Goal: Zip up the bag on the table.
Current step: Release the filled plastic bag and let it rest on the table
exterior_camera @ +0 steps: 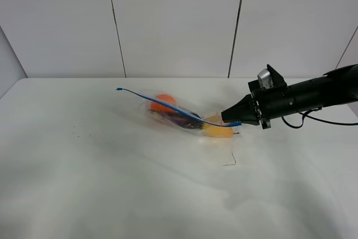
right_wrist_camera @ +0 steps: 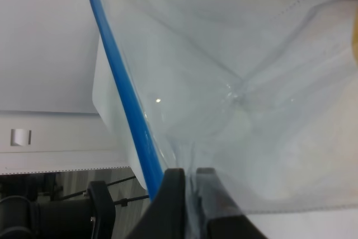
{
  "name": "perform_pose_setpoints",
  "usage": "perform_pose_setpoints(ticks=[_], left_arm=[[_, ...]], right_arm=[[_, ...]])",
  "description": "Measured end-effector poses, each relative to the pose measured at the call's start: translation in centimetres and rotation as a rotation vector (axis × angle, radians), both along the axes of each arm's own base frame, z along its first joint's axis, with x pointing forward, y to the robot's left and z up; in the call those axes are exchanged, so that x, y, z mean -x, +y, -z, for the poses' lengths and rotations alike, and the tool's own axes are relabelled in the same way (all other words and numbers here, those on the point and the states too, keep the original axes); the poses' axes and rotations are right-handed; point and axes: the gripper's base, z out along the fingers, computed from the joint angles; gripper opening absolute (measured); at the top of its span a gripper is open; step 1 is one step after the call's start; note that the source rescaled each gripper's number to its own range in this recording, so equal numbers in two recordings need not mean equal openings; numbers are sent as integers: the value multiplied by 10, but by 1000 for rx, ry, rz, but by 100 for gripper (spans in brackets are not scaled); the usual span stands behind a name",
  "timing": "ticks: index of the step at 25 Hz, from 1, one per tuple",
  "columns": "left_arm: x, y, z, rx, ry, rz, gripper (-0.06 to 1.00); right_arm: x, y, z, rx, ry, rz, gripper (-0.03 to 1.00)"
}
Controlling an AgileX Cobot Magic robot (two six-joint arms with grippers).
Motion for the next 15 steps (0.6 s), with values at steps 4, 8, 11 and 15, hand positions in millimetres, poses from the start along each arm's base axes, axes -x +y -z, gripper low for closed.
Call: perform_pose_setpoints(ticks=[4,8,11,15], left_arm=[[0,0,0,-1,0,0,99],[0,0,0,-1,0,0,99],[0,0,0,-1,0,0,99],[0,0,0,-1,0,0,99]], right_arm=[[1,0,1,14,0,-15,4],[2,0,1,16,1,-19,58],[2,-1,2,21,1,-22,91],[2,-1,3,34,3,-28,99]])
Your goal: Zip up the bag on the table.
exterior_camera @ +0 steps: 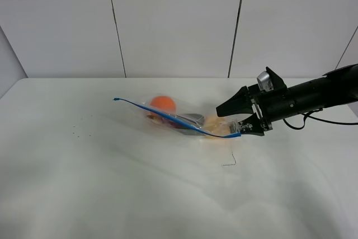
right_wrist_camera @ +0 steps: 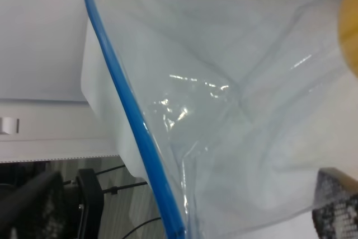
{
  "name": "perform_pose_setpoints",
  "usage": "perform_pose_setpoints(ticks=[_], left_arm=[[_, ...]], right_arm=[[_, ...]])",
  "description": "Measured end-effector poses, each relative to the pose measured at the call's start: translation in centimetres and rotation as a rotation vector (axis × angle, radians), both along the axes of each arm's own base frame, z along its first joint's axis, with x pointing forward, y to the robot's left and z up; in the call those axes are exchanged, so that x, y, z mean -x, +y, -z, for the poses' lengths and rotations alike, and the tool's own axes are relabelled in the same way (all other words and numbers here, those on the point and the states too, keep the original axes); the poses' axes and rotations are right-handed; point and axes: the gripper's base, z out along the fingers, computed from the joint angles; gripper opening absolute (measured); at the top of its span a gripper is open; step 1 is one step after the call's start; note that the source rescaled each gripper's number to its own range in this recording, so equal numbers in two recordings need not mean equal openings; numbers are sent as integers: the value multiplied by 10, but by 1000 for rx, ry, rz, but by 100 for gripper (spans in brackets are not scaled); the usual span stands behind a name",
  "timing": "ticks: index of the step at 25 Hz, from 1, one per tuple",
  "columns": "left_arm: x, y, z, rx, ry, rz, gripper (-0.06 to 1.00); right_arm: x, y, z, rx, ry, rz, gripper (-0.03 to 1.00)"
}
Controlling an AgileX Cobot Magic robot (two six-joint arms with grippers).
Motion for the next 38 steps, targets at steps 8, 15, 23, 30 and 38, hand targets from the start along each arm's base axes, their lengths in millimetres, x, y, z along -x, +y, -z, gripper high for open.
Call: perform_pose_setpoints(ticks=[8,15,23,30,38], left_arm=[[0,0,0,0,0,0,99],[0,0,0,0,0,0,99],[0,0,0,1,0,0,99],[0,0,0,0,0,1,99],[0,0,0,0,0,1,99]], right_arm=[[0,0,0,-3,12,10,100],[-8,-15,-11,283,-42,-43,100],[8,-57,-60,831,-162,92,100],[53,-68,-98,970,-302,169,100],[120,-67,-113,973,-390,211,100]])
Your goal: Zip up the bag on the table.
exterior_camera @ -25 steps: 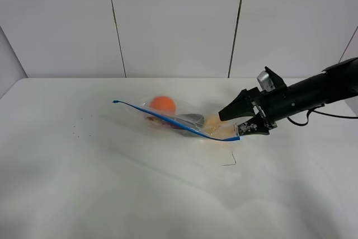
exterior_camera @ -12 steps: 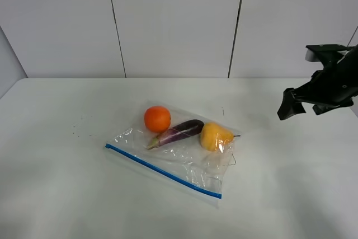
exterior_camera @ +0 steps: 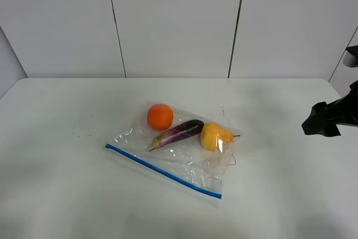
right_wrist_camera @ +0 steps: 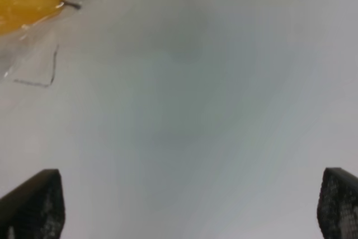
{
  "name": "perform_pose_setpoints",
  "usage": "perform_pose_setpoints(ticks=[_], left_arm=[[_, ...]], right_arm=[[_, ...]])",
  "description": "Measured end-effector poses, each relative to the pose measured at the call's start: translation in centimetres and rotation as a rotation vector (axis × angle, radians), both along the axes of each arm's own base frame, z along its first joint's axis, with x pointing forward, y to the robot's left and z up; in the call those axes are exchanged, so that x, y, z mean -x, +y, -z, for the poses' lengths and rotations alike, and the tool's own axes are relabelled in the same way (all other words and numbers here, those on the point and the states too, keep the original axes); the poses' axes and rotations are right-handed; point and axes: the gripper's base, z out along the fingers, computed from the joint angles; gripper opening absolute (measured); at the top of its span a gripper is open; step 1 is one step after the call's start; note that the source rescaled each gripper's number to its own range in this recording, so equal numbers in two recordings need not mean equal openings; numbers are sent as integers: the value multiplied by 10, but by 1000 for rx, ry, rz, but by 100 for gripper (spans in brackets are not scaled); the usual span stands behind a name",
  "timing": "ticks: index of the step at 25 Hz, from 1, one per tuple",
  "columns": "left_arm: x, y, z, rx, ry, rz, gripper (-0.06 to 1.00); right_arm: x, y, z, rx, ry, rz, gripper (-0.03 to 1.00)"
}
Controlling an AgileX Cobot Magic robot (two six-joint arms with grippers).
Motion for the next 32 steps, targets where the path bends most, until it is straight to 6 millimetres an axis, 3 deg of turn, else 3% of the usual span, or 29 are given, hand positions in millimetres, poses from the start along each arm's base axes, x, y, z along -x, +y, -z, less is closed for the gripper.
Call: perform_pose_setpoints(ticks=[5,13,20,25,32], left_arm=[[0,0,0,0,0,0,99],[0,0,0,0,0,0,99],[0,0,0,0,0,0,99],[0,0,0,0,0,0,99],[0,0,0,0,0,0,99]], right_arm=[[40,1,-14,5,-61,-10,100],[104,3,-12,-8,-196,15,100],[153,4,-25,-22,-392,37,100],[180,4,-14,-4,-483,36,100],[212,4,-13,-19,-630,65,100]])
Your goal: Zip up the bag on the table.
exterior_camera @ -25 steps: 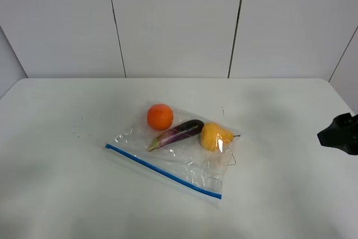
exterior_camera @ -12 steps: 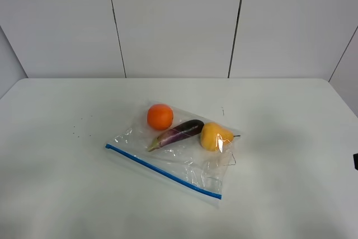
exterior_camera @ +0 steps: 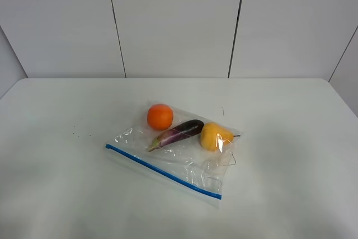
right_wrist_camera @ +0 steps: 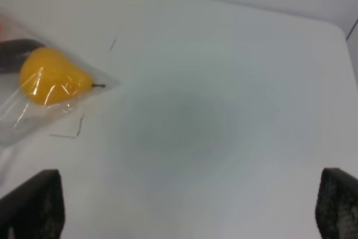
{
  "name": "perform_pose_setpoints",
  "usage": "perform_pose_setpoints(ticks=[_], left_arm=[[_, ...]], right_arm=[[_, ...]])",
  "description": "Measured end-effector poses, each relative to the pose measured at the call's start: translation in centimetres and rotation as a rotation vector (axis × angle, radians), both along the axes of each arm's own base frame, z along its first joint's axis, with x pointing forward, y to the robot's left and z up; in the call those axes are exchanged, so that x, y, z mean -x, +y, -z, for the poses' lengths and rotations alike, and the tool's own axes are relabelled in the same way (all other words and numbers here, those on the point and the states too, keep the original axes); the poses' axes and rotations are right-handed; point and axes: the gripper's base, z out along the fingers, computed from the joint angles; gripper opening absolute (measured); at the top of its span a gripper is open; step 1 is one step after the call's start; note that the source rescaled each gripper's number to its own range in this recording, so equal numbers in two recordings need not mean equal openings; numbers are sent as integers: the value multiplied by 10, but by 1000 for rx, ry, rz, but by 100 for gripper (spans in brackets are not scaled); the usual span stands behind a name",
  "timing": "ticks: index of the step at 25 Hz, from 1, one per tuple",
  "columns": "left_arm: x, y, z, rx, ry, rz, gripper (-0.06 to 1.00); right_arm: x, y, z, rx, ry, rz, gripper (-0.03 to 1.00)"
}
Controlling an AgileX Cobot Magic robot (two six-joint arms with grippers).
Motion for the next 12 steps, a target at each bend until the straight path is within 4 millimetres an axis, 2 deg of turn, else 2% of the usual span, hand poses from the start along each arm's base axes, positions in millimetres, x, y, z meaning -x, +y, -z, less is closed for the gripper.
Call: perform_pose_setpoints(ticks=[12], left_arm=[[0,0,0,0,0,0,99]], right_arm=[[5,-1,7,-21,-8,23,100]])
